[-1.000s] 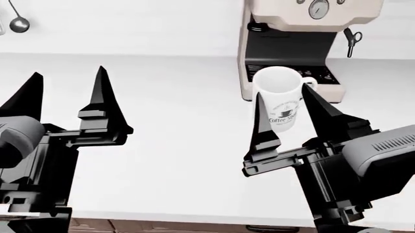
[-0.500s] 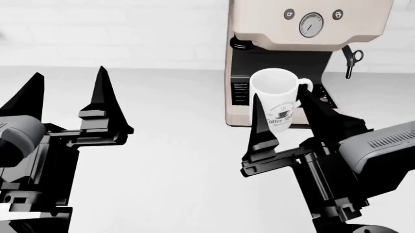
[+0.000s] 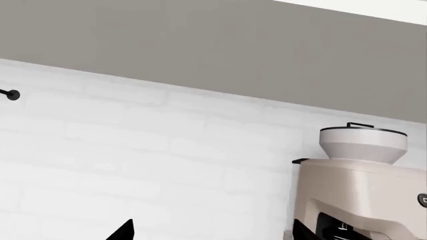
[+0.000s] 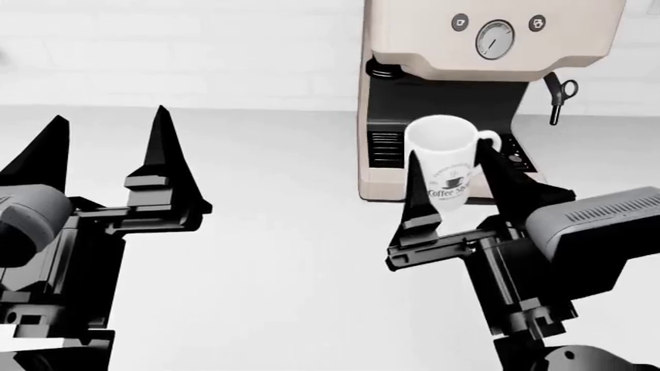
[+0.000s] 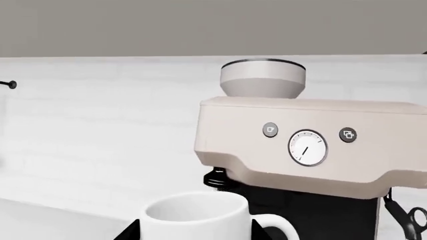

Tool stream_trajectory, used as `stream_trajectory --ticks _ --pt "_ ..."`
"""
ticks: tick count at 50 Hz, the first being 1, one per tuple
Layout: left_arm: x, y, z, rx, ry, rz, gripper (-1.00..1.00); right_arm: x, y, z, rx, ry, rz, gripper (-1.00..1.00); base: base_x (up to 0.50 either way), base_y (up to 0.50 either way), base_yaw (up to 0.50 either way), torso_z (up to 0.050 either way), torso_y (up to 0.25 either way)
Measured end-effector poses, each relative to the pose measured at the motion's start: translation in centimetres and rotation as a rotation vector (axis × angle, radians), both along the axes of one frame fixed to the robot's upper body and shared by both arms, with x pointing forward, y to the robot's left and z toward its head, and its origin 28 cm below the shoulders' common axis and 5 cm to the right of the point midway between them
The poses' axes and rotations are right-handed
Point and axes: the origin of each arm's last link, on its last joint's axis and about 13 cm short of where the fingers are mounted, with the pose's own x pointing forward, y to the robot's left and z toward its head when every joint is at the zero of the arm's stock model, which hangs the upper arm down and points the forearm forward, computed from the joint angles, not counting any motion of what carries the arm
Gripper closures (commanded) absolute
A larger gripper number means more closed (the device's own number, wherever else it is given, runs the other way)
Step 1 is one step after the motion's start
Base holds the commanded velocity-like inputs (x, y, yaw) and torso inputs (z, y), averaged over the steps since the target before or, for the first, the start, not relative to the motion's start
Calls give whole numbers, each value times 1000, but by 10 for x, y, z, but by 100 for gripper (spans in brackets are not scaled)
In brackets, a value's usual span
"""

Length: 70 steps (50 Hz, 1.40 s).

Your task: Pick the mug from the cabinet, place it under the coffee machine dispenser, and press the start button.

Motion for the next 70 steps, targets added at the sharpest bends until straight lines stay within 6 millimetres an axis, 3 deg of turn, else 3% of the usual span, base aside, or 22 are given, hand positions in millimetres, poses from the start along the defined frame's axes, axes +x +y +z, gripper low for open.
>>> stream_trajectory --ticks 40,70 --pt "1 -1 -1 9 5 -4 -100 19 -2 -10 0 -5 -93 100 0 0 0 0 0" --pt "1 -2 -2 13 3 -5 -100 61 -3 -8 -4 61 -147 100 0 0 0 0 0"
